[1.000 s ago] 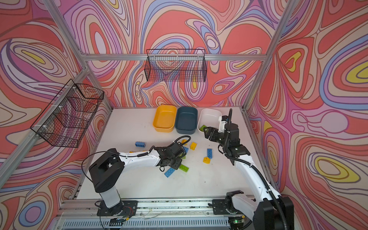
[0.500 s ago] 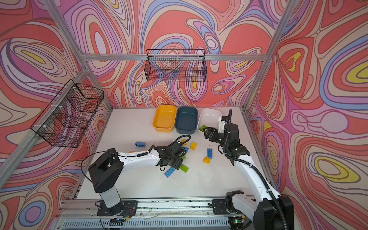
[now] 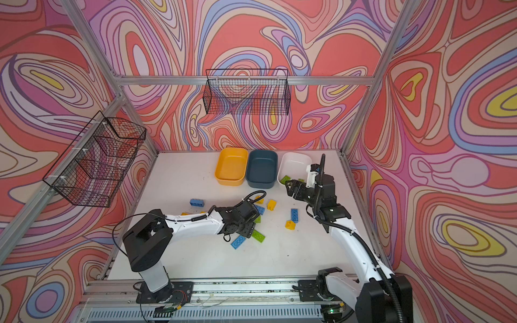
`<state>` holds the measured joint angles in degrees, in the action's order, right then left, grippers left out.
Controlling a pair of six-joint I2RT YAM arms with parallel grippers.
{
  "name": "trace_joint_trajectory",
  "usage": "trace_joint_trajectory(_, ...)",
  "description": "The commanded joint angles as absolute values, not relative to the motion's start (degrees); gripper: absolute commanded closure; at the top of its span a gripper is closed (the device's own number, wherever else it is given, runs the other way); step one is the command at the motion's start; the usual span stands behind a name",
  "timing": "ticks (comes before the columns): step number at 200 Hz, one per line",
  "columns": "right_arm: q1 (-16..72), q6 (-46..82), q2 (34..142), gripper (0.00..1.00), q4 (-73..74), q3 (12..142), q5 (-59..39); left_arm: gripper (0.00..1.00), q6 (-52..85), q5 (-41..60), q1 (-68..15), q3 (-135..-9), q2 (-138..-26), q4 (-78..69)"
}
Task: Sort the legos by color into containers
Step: 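Grasp another lime-green brick with the left gripper while the right arm draws back, then carry the green brick to the white bin with the left arm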
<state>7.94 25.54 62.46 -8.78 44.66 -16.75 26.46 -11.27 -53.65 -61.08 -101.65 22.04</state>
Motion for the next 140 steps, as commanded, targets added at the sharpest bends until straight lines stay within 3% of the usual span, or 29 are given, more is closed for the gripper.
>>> trace_joint_trajectory(1,7.7,25.1,61.6,0.14,-8.8,43.9,-17.4,0.20,27.7,-12.7,-53.8,-60.7,-101.6,22.2)
trace_joint_trajectory(94,7.7,25.1,60.6,0.15,-9.7,43.8,-17.3,0.29,26.5,-9.0,-53.1,-60.8,-103.9,19.7)
trace_joint_trajectory(140,7.7,25.1,60.0,0.15,-10.0,43.7,-17.3,0.47,26.7,-9.9,-53.1,-60.9,-104.1,20.0)
